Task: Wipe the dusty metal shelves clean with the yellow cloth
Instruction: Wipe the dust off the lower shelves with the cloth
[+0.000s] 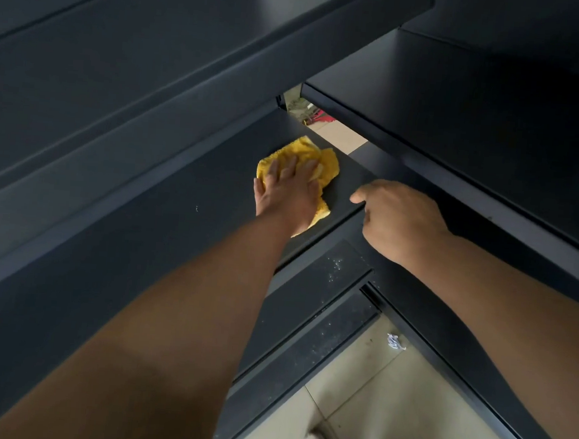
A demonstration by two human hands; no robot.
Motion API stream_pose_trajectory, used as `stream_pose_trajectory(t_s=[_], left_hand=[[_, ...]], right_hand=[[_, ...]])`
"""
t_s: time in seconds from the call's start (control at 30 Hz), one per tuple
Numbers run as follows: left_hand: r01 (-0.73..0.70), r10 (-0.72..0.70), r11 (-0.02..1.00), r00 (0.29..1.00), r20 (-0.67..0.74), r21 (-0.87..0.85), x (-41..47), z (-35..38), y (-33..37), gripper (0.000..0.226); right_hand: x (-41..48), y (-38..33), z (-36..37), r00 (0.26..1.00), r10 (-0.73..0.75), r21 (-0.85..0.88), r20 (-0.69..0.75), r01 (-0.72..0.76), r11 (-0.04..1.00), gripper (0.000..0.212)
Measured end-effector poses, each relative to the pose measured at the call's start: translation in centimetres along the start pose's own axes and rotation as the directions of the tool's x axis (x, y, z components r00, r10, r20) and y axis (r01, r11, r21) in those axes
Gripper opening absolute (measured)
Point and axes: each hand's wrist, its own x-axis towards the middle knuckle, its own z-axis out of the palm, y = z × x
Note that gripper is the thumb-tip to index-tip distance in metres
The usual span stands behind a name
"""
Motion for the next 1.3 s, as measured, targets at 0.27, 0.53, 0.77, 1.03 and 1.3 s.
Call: stream_pose_trajectory(t_s=[0.27,0.53,0.77,1.03,1.3], left_hand=[[0.066,-0.063,0.997,0.997,-0.054,0.041,7.1,-0.7,-0.9,0.049],[0.233,-0.23,0.972,0.963,-0.144,0.007,9.5,-1.8,-6.0,0.05],[0.401,-0.392,0.915,0.908,-0.144,0.037,3.9,-2.3,-11.8,0.055],[0.564,-0.573,0.819,0.803,-0.164,-0.101,-6.3,-1.9,-20.1,0.056],[0.637,-0.646,0.763,0.752,-0.131,-0.107,-14.8,-1.8,-22.5,0.056]], right_hand=[[3.8,-2.1,2.6,0.995,-0.094,0.044,-0.02,0.095,0.994,0.05],[5.4,-4.0,4.5,0.992,-0.129,0.041,0.013,0.128,0.991,0.047],[4.3,-7.9,5.2,0.968,-0.244,0.02,0.058,0.243,0.97,0.043],[0.0,-12.6,7.3,0.882,-0.446,-0.046,0.15,0.457,0.888,0.042],[-3.8,-15.3,7.4,0.843,-0.482,-0.062,0.239,0.508,0.859,0.047]])
